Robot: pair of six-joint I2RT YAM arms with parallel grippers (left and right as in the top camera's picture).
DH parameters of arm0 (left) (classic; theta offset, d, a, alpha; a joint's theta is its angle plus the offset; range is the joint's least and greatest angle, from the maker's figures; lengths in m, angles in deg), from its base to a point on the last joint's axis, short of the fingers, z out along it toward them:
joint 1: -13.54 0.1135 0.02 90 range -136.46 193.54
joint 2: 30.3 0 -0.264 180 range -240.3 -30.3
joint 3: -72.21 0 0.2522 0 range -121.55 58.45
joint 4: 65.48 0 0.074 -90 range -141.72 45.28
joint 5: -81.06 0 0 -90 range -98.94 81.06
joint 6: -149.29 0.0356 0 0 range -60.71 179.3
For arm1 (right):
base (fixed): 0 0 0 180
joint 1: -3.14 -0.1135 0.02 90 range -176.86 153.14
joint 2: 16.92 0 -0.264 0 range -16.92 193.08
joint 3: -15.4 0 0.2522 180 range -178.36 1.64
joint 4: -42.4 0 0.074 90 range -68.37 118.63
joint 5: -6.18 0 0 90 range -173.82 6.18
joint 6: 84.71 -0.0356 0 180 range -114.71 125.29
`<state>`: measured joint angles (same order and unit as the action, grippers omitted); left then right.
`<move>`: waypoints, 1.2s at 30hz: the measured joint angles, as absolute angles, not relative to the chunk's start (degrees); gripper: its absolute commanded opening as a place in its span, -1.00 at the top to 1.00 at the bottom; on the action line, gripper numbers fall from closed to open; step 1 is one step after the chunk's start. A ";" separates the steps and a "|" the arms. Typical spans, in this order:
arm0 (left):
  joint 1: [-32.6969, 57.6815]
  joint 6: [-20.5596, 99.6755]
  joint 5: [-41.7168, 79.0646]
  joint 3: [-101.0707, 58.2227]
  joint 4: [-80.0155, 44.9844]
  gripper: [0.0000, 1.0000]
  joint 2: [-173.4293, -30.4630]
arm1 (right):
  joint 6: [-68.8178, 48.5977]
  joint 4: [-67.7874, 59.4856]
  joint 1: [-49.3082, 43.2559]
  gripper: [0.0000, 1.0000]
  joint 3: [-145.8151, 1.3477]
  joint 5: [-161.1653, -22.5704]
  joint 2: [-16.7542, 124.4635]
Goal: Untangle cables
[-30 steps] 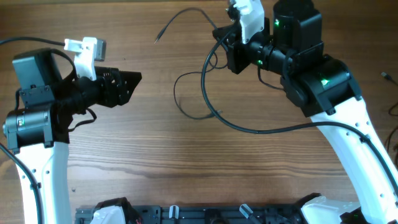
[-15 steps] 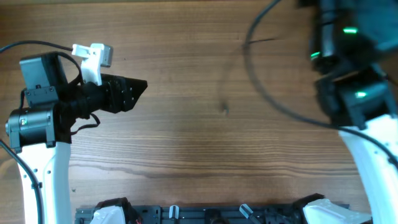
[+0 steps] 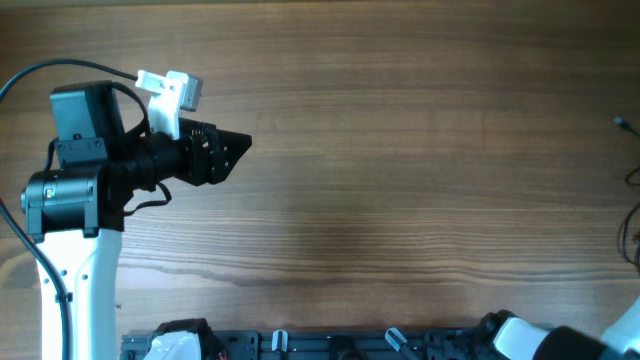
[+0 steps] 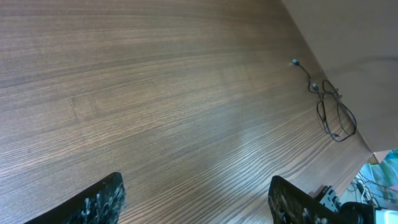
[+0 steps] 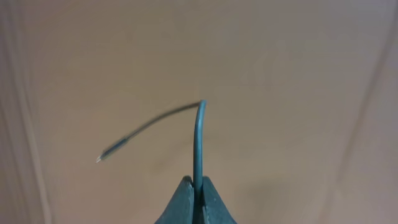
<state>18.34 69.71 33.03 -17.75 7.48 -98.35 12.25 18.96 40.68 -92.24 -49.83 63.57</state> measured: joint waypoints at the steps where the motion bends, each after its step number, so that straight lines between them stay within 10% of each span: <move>1: 18.25 69.71 33.03 -17.75 7.46 -0.50 -98.35 | 9.06 16.10 42.82 0.91 -92.27 -52.12 64.23; 13: 18.08 69.71 33.14 -17.73 7.67 -0.49 -98.35 | -10.94 -3.18 51.12 0.91 -92.27 -76.32 78.63; 15: 18.08 69.71 33.17 -17.75 8.02 -0.49 -98.35 | -11.97 -5.47 51.12 0.51 -92.24 -77.41 81.49; 17: 18.08 69.71 33.17 -17.75 8.16 -0.54 -98.35 | -12.65 -7.90 51.12 -1.00 -92.24 -78.28 84.25; 29: 18.08 69.91 33.17 -17.75 8.33 -0.63 -98.35 | -25.17 -13.65 51.12 -0.99 -92.22 -82.92 89.49; 36: 18.08 69.99 33.14 -17.73 8.31 -0.73 -98.35 | -14.70 -11.48 49.00 -0.98 -92.22 -117.87 89.51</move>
